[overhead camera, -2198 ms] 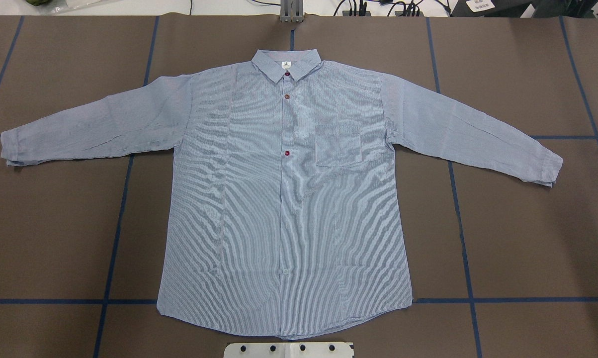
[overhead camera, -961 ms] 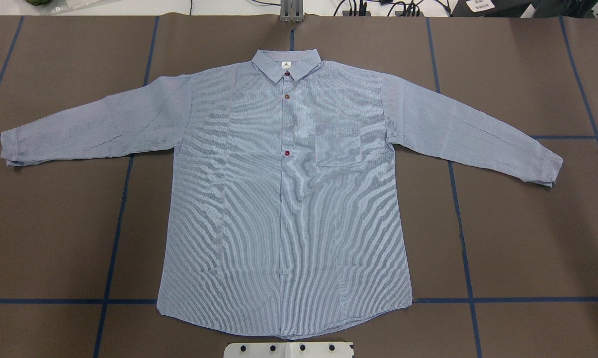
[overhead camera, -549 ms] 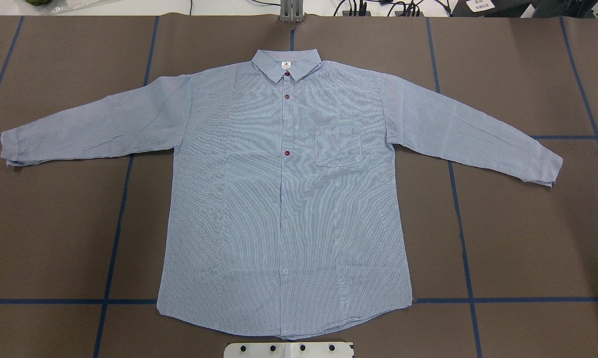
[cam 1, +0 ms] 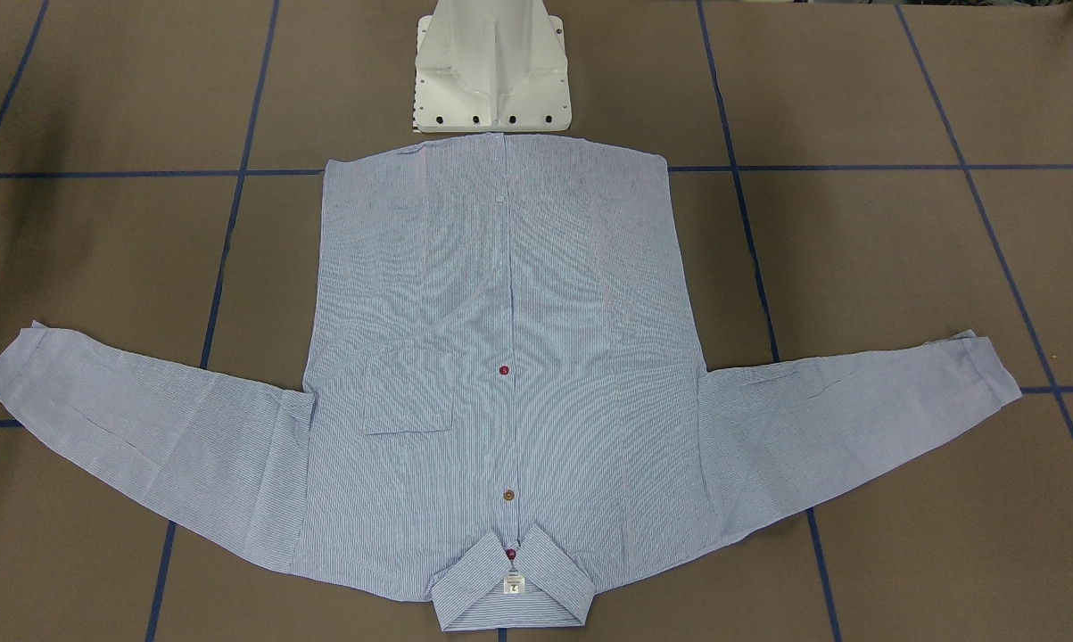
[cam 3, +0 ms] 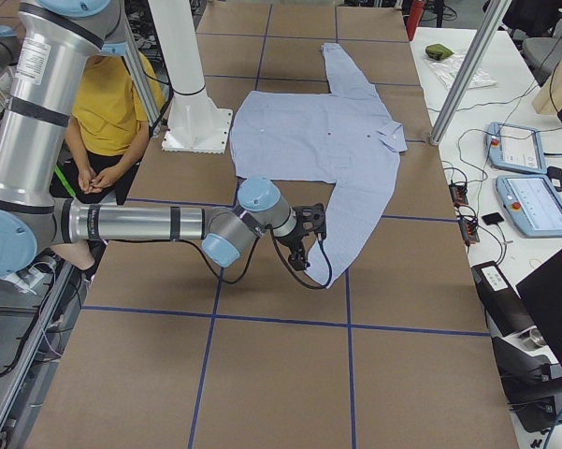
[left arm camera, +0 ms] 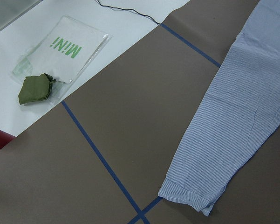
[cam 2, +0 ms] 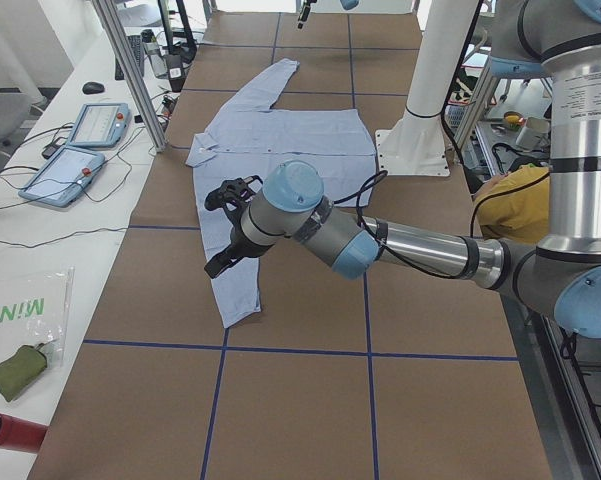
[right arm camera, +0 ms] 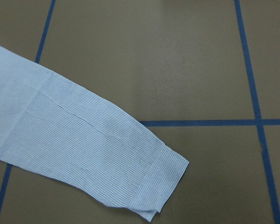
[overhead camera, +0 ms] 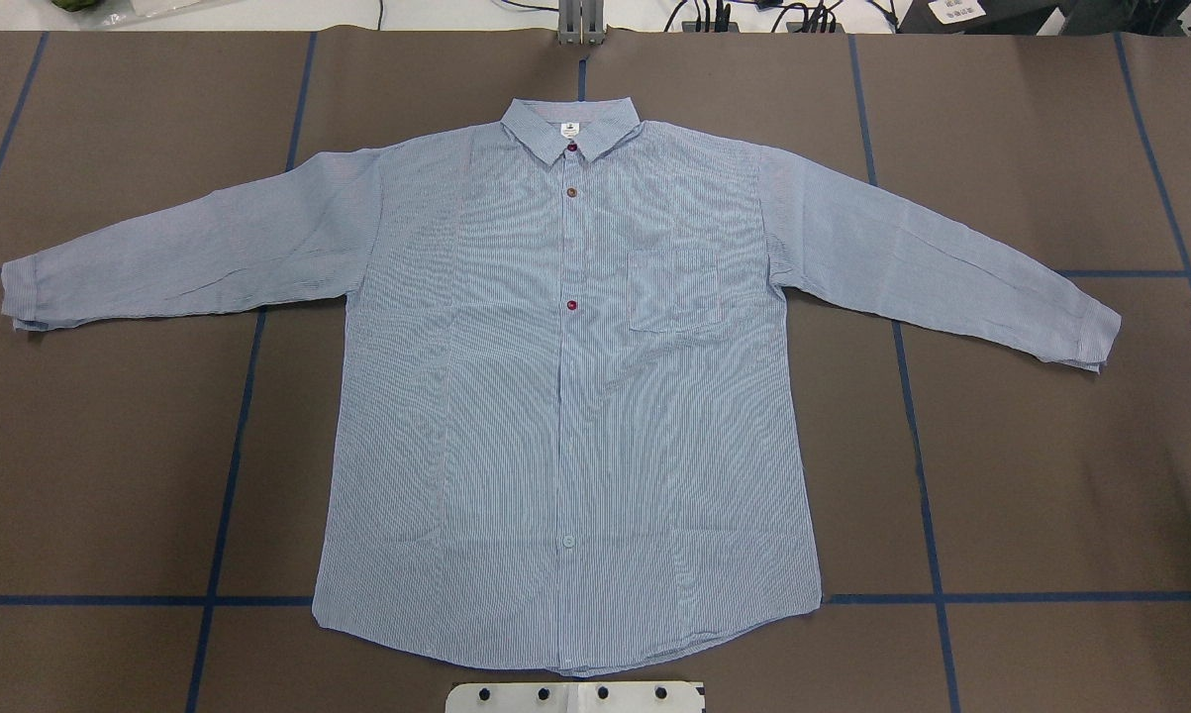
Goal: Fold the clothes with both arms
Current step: 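Lower the right gripper to the sleeve cuff nearest it and grasp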
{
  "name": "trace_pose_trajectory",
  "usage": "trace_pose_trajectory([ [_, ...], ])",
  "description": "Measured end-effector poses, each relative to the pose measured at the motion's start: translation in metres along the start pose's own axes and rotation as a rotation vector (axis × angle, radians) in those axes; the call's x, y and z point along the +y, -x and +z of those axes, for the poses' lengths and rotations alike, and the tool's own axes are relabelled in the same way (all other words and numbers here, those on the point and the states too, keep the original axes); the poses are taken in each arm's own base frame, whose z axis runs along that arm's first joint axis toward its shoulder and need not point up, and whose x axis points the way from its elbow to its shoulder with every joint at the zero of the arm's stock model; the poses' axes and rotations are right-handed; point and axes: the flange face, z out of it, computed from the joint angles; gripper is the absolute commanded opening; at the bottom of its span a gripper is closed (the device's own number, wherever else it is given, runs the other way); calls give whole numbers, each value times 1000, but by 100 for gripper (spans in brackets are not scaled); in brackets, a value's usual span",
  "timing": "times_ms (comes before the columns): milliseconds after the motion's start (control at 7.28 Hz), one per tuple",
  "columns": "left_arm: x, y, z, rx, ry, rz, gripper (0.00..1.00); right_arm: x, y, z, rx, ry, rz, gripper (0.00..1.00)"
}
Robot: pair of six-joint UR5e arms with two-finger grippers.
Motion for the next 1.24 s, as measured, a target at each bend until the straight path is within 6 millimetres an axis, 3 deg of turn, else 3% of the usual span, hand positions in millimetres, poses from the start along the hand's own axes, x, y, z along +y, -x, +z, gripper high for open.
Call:
trace_pose_trajectory([
  [137,0,0,0,0,0,0,100,18,15,27,26,-43,42,92],
  [412,0,0,0,0,1,0,100,54,15,71,33,-121,70,77],
  [824,1,0,0,0,1,1,100,86,13,106,63,-180,69,63],
  [1236,1,0,0,0,1,3,100,87,26,123,66,-217,54,62],
])
